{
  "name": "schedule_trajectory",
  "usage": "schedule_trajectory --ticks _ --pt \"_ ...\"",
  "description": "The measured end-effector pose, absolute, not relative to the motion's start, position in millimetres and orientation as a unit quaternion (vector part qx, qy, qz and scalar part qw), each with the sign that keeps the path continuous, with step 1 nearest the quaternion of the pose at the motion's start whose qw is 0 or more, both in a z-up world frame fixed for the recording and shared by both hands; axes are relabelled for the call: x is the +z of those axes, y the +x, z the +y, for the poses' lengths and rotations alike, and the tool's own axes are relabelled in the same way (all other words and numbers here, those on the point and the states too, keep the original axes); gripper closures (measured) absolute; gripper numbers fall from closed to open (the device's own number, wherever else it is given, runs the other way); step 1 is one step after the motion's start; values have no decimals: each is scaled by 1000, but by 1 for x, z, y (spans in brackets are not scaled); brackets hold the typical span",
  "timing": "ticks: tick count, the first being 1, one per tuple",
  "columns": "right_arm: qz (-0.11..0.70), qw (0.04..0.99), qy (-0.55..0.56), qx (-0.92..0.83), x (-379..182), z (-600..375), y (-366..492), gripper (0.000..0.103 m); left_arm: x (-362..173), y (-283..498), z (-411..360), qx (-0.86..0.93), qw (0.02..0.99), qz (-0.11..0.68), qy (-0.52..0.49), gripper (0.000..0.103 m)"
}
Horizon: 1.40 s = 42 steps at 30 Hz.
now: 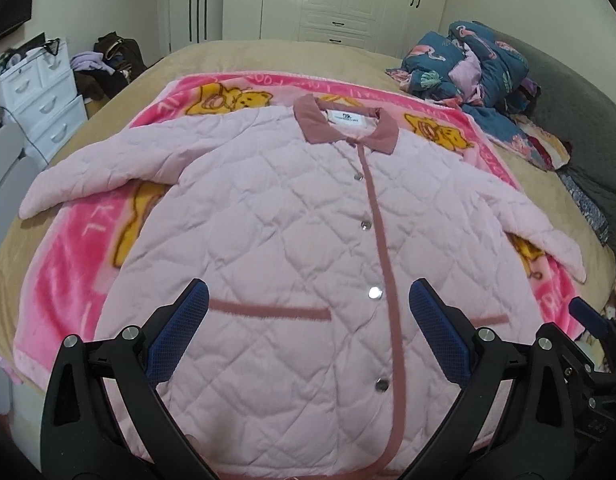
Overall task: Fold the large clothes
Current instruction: 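Move the right tool toward the sleeve cuff beside the right tool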
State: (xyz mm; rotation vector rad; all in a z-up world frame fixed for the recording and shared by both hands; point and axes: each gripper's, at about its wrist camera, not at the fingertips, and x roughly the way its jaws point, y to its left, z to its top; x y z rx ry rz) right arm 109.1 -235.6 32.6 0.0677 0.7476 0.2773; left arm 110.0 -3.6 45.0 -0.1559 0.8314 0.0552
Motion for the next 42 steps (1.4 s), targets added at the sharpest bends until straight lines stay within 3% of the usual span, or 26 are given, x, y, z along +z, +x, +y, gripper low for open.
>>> schedule_trajectory --ticks 42 --pt "366 917 154 -40 14 -387 244 4 24 269 -60 -10 882 464 -80 9"
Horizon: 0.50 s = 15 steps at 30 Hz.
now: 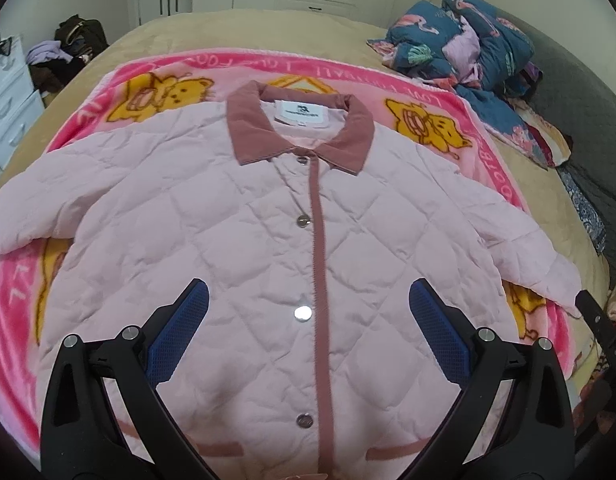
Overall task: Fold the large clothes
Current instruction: 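Move the right tool toward the sleeve cuff beside the right tool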
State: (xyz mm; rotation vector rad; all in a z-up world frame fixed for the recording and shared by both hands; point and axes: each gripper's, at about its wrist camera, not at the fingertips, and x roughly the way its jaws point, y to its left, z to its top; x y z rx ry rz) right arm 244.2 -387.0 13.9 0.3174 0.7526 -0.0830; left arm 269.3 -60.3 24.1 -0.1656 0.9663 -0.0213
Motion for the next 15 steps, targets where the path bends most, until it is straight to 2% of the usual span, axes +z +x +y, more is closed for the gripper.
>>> schedule_trajectory --ticks 15 --pt "378 886 230 -136 -28 -489 256 4 -1 306 -104 -33 872 486 -58 9"
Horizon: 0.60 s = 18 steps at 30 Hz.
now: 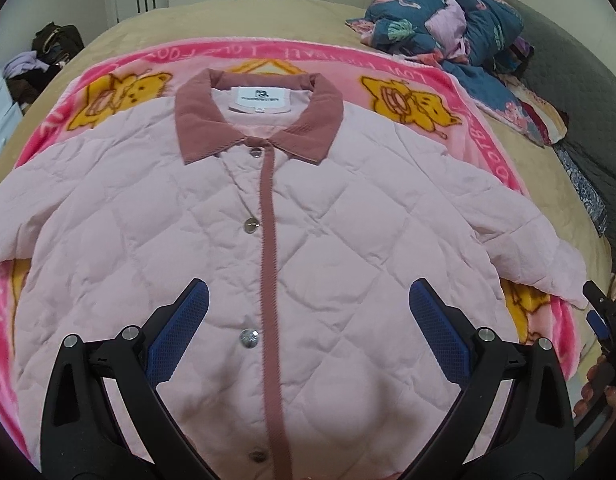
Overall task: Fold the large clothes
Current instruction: 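Move the right tool toward the sleeve cuff beside the right tool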
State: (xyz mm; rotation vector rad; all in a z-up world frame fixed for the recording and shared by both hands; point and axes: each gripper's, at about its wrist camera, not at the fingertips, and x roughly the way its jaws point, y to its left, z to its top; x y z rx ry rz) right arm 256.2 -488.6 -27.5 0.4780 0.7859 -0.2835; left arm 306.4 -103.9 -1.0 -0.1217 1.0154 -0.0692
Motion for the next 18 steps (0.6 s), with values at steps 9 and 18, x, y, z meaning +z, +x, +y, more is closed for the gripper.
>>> schedule_trajectory --ticks 9,18 --pt "379 863 276 -190 -51 -546 256 4 -15 326 -126 -44 864 499 -46 9" --pt "394 819 342 -240 -89 -609 276 4 -25 340 -142 -36 861 507 -21 9"
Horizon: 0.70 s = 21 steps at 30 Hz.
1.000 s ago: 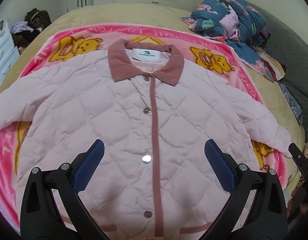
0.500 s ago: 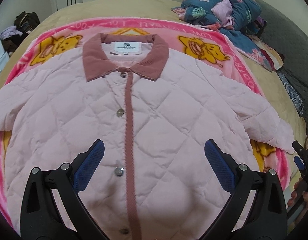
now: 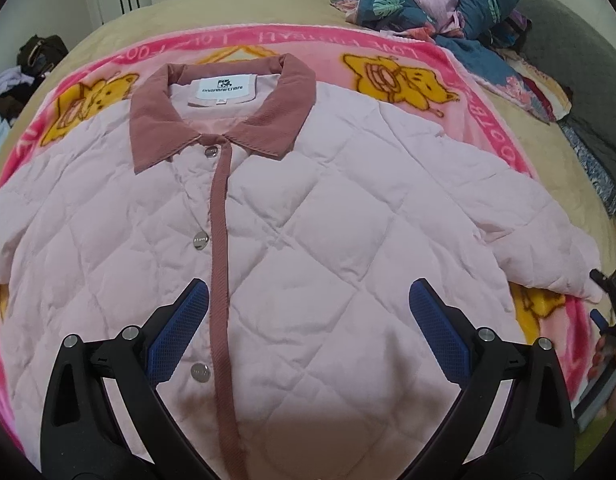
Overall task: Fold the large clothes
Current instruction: 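Move the right tool toward the sleeve cuff beside the right tool, then grasp the jacket sleeve cuff with the right gripper and lift it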
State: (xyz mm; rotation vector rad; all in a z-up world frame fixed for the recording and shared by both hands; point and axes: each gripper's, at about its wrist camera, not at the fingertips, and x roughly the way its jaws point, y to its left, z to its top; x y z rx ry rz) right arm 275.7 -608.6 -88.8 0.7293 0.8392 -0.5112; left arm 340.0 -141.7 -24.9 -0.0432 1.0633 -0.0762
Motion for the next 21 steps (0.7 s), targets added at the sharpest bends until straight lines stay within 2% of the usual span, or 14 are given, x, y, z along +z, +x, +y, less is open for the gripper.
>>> schedule_trajectory --ticks 3,15,16,18,19,21 --pt "386 797 401 -236 -104 -630 280 4 -26 344 -142 -31 861 507 -15 9" --pt "327 764 486 -270 -129 -684 294 6 -18 348 -122 -7 862 507 -12 9" --pt "319 766 488 -271 -128 -685 293 11 -15 347 -121 -8 863 505 -13 9" --pt "305 772 486 -273 -125 -686 292 45 -8 343 -118 -8 866 500 -13 9" --pt "295 778 487 -264 -122 -687 290 48 -5 343 -117 -8 867 498 -14 9" --pt "286 788 482 -256 -115 -686 292 66 0 341 -115 -9 867 497 -13 9"
